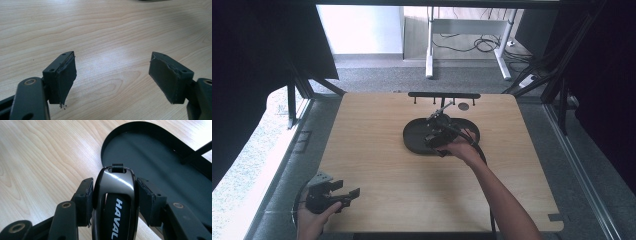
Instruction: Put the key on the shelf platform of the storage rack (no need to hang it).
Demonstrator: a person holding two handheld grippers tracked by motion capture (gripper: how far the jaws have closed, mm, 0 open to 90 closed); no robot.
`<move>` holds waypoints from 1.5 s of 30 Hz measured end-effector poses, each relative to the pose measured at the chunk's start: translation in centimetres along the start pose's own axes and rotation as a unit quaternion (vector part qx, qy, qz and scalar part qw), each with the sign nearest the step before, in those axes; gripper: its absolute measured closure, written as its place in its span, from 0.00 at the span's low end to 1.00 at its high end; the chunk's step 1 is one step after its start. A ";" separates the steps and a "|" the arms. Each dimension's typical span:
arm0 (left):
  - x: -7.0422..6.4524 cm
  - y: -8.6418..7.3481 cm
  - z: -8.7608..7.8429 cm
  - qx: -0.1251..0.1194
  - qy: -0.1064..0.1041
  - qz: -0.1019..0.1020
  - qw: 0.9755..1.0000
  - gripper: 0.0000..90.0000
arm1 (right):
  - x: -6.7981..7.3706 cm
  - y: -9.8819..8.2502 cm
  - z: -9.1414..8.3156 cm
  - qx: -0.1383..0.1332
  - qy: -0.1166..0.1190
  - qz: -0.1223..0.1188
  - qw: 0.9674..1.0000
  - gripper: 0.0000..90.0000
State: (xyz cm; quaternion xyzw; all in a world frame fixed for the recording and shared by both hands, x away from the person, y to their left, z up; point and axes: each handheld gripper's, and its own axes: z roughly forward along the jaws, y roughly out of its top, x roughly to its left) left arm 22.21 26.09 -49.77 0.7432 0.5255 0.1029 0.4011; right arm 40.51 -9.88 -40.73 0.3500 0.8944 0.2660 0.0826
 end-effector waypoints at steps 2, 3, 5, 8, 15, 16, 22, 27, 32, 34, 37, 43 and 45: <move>0.0 0.0 0.0 0.000 0.000 0.000 1.000 0.25 | -0.2 0.0 0.1 0.001 -0.001 0.003 1.000 0.55; 0.0 0.0 0.0 0.000 0.000 0.001 1.000 0.25 | -0.3 0.0 0.1 0.001 -0.003 0.005 1.000 0.55; 0.0 0.0 0.1 0.001 -0.001 0.001 1.000 0.25 | -0.6 0.0 0.1 0.003 -0.005 0.005 1.000 0.55; 0.0 0.0 0.1 0.001 -0.001 0.001 1.000 0.25 | -0.9 0.1 0.1 0.002 -0.008 0.010 1.000 0.55; 0.0 0.0 0.0 0.000 -0.001 0.000 1.000 0.25 | -1.8 0.4 0.0 0.002 -0.017 0.019 1.000 0.55; 0.0 0.0 0.0 -0.001 -0.001 0.000 1.000 0.25 | -2.0 0.4 0.0 0.003 -0.018 0.019 1.000 0.55; 0.0 0.0 0.0 0.000 0.001 0.000 1.000 0.25 | -2.8 0.6 0.2 0.005 -0.026 0.027 0.999 0.55; 0.0 0.0 0.0 0.000 0.000 0.000 1.000 0.25 | -3.6 0.6 0.4 0.007 -0.032 0.037 0.999 0.55; 0.1 0.0 0.0 -0.001 0.001 0.000 1.000 0.25 | -4.4 0.6 0.9 0.009 -0.037 0.047 0.998 0.55; 0.1 0.0 0.0 -0.001 0.000 0.000 1.000 0.25 | -4.7 0.6 1.2 0.011 -0.040 0.052 0.998 0.55; 0.1 0.0 -0.1 -0.001 0.001 -0.002 1.000 0.25 | -5.0 0.6 1.8 0.016 -0.045 0.058 0.997 0.55; 0.2 0.0 -0.1 -0.002 0.001 -0.003 1.000 0.25 | -5.6 0.6 2.5 0.019 -0.050 0.063 0.997 0.55; 0.2 0.0 -0.2 -0.003 0.001 -0.001 1.000 0.25 | -5.9 0.7 2.7 0.019 -0.052 0.065 0.996 0.55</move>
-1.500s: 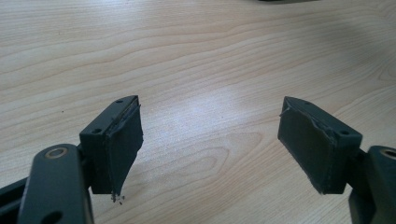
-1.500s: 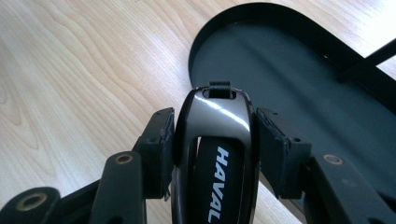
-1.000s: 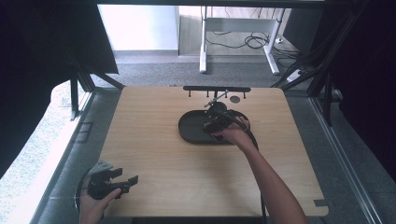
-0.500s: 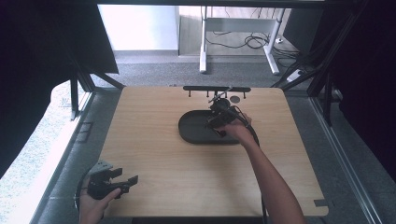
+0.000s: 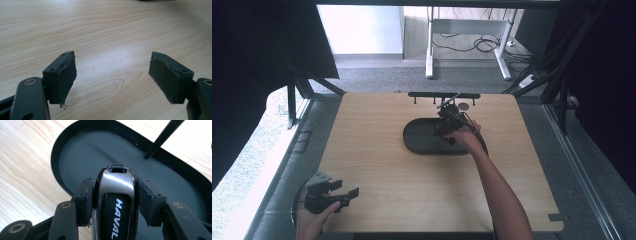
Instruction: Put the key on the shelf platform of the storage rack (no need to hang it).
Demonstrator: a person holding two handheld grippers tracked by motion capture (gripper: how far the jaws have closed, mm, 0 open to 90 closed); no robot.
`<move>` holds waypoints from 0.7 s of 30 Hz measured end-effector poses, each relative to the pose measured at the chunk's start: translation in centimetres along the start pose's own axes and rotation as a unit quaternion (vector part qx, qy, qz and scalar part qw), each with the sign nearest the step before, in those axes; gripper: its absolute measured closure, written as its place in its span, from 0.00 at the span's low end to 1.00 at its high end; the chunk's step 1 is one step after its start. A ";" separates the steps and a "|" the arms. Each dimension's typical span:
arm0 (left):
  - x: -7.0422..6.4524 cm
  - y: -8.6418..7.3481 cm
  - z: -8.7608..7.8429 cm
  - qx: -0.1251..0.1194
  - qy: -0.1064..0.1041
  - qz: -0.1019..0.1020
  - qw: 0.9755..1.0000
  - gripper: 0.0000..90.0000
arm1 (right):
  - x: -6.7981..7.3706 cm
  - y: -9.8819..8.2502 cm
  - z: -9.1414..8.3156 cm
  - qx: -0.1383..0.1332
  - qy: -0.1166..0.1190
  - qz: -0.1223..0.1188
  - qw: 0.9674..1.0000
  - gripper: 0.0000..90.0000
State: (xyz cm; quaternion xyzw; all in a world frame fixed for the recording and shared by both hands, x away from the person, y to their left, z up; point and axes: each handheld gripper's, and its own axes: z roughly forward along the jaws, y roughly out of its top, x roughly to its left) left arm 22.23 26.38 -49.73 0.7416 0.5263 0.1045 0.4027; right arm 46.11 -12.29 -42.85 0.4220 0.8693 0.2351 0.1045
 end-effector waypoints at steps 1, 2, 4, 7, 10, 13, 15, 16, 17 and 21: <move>0.0 0.0 0.0 -0.001 0.001 0.000 1.000 0.25 | -0.1 0.0 0.1 0.000 -0.001 0.003 1.000 0.55; 0.0 0.0 0.0 -0.001 0.001 -0.001 1.000 0.25 | -0.2 0.1 0.2 -0.001 -0.003 0.005 1.000 0.55; 0.0 0.0 0.0 -0.001 0.001 -0.001 1.000 0.25 | -0.4 0.1 0.5 -0.001 -0.004 0.007 1.000 0.55; 0.1 0.0 -0.1 -0.001 0.001 -0.003 1.000 0.25 | -0.7 0.1 0.8 0.001 -0.005 0.011 1.000 0.55; 0.1 0.0 -0.1 -0.001 0.001 -0.002 1.000 0.25 | -0.9 0.2 1.1 0.001 -0.007 0.014 1.000 0.55; 0.1 0.0 -0.1 -0.001 0.001 -0.002 1.000 0.25 | -1.2 0.5 1.3 0.001 -0.009 0.016 1.000 0.55; 0.1 0.0 -0.1 -0.002 0.001 -0.002 1.000 0.25 | -1.3 0.6 1.5 0.000 -0.010 0.017 1.000 0.55; 0.1 0.0 -0.2 -0.002 0.001 -0.002 1.000 0.25 | -1.4 0.7 1.6 -0.001 -0.012 0.017 1.000 0.55; 0.1 0.0 -0.2 -0.002 0.001 -0.002 1.000 0.25 | -1.4 0.7 1.8 -0.003 -0.014 0.018 1.000 0.55; 0.2 0.0 -0.2 -0.003 0.002 -0.004 1.000 0.25 | -1.5 0.8 2.6 -0.003 -0.017 0.022 1.000 0.55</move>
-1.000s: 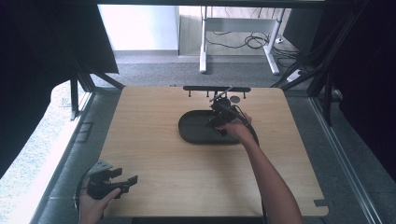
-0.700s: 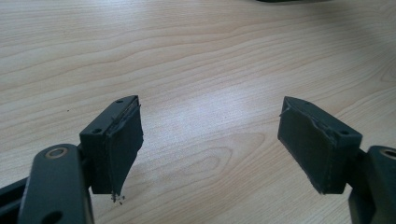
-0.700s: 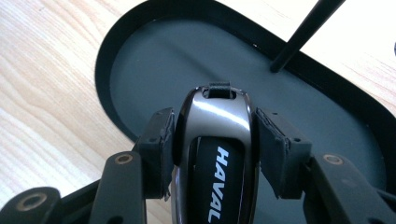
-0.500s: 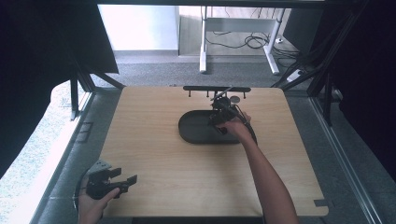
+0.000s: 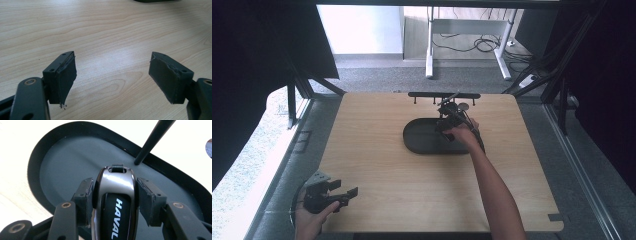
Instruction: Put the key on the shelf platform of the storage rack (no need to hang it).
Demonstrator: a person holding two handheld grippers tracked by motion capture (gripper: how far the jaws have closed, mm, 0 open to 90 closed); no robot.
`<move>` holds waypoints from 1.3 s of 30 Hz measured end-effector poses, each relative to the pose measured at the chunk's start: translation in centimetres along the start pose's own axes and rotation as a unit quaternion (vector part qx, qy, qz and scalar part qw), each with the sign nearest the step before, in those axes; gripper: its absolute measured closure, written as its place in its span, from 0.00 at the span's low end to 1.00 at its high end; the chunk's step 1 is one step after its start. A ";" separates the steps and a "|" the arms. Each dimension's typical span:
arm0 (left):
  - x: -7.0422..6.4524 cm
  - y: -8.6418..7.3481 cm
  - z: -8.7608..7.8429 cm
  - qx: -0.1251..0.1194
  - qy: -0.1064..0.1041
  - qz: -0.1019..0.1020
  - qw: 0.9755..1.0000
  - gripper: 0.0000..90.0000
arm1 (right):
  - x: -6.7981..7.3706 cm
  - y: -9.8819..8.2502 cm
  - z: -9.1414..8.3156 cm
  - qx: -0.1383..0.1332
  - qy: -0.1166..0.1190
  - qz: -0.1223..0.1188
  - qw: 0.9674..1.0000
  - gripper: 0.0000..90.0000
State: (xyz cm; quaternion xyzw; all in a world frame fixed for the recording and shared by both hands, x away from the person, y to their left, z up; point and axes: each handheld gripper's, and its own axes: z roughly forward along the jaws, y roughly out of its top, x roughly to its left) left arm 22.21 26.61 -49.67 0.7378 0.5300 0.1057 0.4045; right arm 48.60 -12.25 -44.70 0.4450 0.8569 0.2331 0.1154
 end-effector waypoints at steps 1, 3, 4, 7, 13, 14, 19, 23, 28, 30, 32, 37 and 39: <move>0.0 0.0 0.0 0.000 0.000 0.000 1.000 0.25 | 0.0 0.0 0.2 0.002 0.000 -0.001 1.000 0.55; 0.0 0.0 0.0 0.001 0.000 0.000 1.000 0.25 | 0.0 -0.1 0.7 0.005 -0.001 -0.001 1.000 0.55; 0.0 0.0 0.0 0.001 -0.001 0.000 1.000 0.25 | 0.0 -0.2 1.0 0.006 -0.003 -0.001 1.000 0.55; 0.1 0.0 0.0 0.001 0.000 0.001 1.000 0.25 | -0.1 -0.6 1.9 0.012 -0.005 0.000 1.000 0.55; 0.0 0.0 0.0 0.002 0.000 0.000 1.000 0.25 | -0.4 -1.2 3.0 0.016 -0.009 0.008 1.000 0.55; 0.0 0.0 0.1 0.002 -0.001 0.001 1.000 0.25 | -0.5 -1.3 3.1 0.018 -0.010 0.009 1.000 0.55; 0.0 0.0 0.1 0.002 0.000 0.000 1.000 0.25 | -0.6 -1.5 3.4 0.022 -0.012 0.004 1.000 0.55; 0.1 0.0 0.0 0.002 0.000 -0.001 1.000 0.25 | -0.4 -1.5 3.6 0.025 -0.017 -0.002 1.000 0.55; 0.0 0.0 0.1 0.002 0.000 0.001 1.000 0.25 | -0.3 -1.6 4.1 0.035 -0.026 -0.007 0.999 0.55; 0.0 0.0 0.1 0.002 0.000 0.000 1.000 0.25 | -0.4 -1.6 4.2 0.038 -0.025 -0.005 0.999 0.55; 0.1 0.0 0.0 0.002 0.000 -0.001 1.000 0.25 | -0.4 -1.7 4.4 0.046 -0.028 -0.007 0.999 0.55; 0.1 -0.1 0.0 0.002 0.000 -0.001 1.000 0.25 | -0.4 -2.0 5.1 0.055 -0.033 -0.011 0.998 0.55; 0.1 -0.1 0.0 0.003 0.000 -0.001 1.000 0.25 | -0.4 -2.1 5.3 0.060 -0.035 -0.016 0.997 0.55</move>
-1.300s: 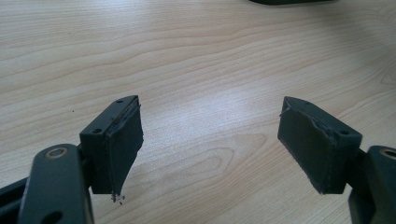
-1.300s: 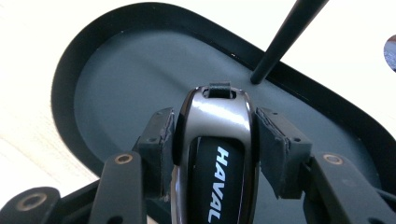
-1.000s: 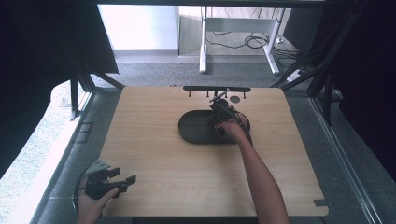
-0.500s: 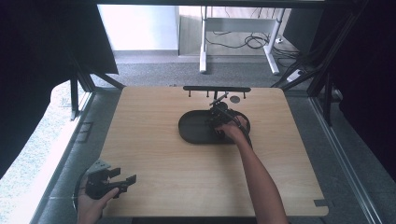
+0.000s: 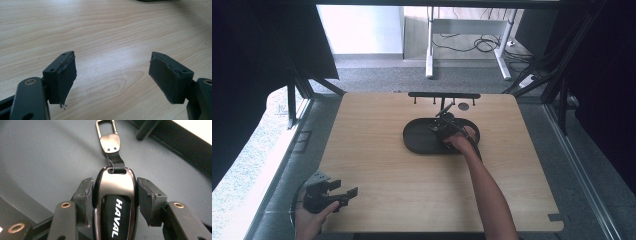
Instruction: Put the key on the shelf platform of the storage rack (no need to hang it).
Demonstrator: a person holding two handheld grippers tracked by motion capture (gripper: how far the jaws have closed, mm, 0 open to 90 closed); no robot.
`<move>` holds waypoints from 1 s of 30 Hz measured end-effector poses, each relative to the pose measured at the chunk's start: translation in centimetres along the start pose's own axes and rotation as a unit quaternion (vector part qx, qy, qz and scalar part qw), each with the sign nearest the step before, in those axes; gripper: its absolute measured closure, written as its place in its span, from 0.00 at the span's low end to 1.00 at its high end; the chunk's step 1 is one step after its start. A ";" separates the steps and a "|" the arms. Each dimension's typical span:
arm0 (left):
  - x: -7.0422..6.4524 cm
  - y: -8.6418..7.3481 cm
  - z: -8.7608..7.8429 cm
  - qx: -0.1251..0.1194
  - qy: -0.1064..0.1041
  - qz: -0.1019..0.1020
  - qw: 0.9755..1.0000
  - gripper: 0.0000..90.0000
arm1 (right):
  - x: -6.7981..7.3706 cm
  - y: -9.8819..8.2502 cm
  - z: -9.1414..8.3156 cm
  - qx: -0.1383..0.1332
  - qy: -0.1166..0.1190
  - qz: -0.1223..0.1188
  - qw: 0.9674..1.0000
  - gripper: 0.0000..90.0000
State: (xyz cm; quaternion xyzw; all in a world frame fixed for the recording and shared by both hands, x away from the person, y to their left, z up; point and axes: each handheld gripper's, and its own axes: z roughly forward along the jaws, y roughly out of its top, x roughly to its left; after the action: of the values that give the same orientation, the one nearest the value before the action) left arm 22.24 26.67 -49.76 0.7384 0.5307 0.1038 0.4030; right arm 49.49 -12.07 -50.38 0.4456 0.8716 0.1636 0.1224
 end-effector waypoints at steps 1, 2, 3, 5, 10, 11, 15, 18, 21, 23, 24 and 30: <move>0.0 0.0 0.0 0.000 0.000 0.000 1.000 0.25 | 0.0 0.0 0.1 -0.001 0.001 0.002 1.000 0.55; 0.0 0.0 0.0 0.000 0.000 0.000 1.000 0.25 | 0.0 -0.1 0.1 0.000 0.001 0.001 1.000 0.55; 0.0 0.0 0.0 0.000 0.000 0.000 1.000 0.25 | 0.0 -0.1 0.1 0.000 0.001 0.001 1.000 0.54; 0.0 0.0 0.0 0.000 0.000 0.000 1.000 0.25 | 0.0 0.0 0.1 0.000 0.000 -0.001 1.000 0.53; 0.0 0.0 0.0 -0.001 0.000 0.001 1.000 0.25 | 0.3 -0.1 -0.1 -0.004 -0.007 -0.004 1.000 0.45; 0.0 0.0 0.0 -0.001 0.000 0.001 1.000 0.25 | 0.3 -0.1 -0.4 -0.009 -0.013 -0.009 1.000 0.44; 0.0 0.0 0.0 0.000 0.000 0.001 1.000 0.25 | 0.9 -0.3 -1.9 -0.033 -0.019 -0.030 0.999 0.42; -0.1 0.0 0.0 0.001 -0.001 0.003 1.000 0.25 | 1.2 -0.7 -3.3 -0.047 -0.021 -0.035 0.998 0.42; -0.2 0.0 0.1 0.001 0.000 0.002 1.000 0.25 | 1.7 -1.4 -5.0 -0.069 -0.017 -0.042 0.997 0.42; -0.2 0.0 0.1 0.001 0.001 0.003 1.000 0.25 | 2.1 -1.9 -6.2 -0.085 -0.011 -0.051 0.995 0.42; -0.2 0.0 0.1 0.002 0.000 0.005 1.000 0.25 | 2.4 -2.3 -6.7 -0.092 -0.006 -0.056 0.994 0.42; -0.4 0.1 0.1 0.001 0.000 0.004 1.000 0.25 | 3.9 -4.8 -9.0 -0.130 0.020 -0.088 0.987 0.43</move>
State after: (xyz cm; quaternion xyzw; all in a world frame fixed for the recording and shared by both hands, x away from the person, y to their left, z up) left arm 22.19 26.31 -49.69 0.7410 0.5279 0.1049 0.4016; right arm 40.43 -13.10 -44.30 0.3437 0.8812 0.2726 0.1758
